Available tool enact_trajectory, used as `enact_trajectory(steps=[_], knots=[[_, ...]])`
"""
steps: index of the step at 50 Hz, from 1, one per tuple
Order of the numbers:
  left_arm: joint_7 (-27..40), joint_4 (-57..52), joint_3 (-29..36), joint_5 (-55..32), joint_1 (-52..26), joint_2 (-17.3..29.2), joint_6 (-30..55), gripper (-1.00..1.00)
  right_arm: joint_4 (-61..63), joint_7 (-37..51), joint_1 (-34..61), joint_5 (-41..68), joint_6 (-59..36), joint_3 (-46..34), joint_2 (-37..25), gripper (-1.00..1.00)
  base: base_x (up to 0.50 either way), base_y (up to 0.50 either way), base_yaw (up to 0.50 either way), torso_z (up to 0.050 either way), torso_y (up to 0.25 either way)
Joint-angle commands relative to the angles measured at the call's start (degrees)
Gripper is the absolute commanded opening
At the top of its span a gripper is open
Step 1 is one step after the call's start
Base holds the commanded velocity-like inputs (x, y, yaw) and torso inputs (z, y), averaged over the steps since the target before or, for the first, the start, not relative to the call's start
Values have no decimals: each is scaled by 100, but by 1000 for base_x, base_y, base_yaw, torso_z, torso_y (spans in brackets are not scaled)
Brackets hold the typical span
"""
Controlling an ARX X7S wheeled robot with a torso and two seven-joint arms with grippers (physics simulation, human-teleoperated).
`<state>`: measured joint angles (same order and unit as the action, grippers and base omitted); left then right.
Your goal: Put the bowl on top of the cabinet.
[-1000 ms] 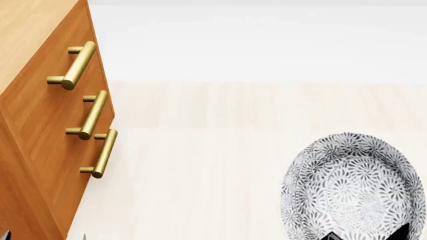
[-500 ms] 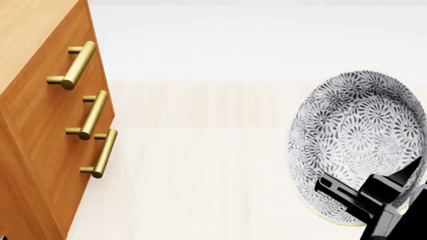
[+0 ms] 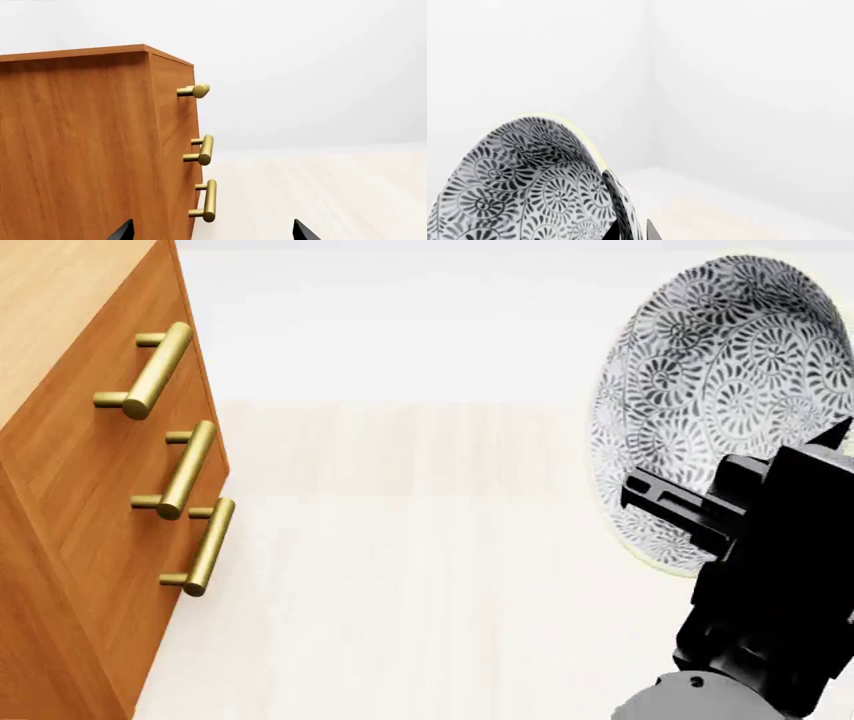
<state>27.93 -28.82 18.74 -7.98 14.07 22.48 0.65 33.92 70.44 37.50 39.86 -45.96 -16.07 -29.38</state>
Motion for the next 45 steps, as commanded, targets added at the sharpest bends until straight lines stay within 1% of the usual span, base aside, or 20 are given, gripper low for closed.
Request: enact_trajectory(steps=[1, 10, 15, 16, 22, 27, 35, 38, 45], knots=[[43, -38, -2, 23, 36, 25, -18, 100, -236, -25, 645, -300, -269, -330, 73, -100, 0, 0, 0, 0, 0], [65, -64, 1, 33, 51, 47, -19, 100, -677, -282, 861, -515, -141, -548, 73, -100, 0, 0, 0, 0, 0], [73, -48, 12, 36, 33, 45, -12, 100, -471, -672, 942, -644, -77, -936, -144, -100, 0, 0, 0, 0, 2], [80, -51, 30, 63, 29, 40, 2, 100, -396, -908, 988, -607, -70, -1075, -227, -100, 0, 0, 0, 0, 0], [91, -68, 24, 51, 46, 58, -11, 100, -249, -1214, 968, -801, 144, -1417, -360, -100, 0, 0, 0, 0, 0], [99, -68, 12, 34, 46, 69, -19, 100, -300, -1472, 949, -754, 325, -1461, -397, -100, 0, 0, 0, 0, 0], [110, -80, 22, 42, 58, 79, -29, 100, -229, -2173, 775, -534, 922, -1459, -555, -100, 0, 0, 0, 0, 1], [120, -76, 24, 49, 57, 81, -29, 100, -248, -2401, 733, -620, 1156, -1537, -620, -100, 0, 0, 0, 0, 0], [124, -78, 19, 28, 60, 95, -43, 100, -665, -2837, 838, -621, 1555, -1491, -591, -100, 0, 0, 0, 0, 0]])
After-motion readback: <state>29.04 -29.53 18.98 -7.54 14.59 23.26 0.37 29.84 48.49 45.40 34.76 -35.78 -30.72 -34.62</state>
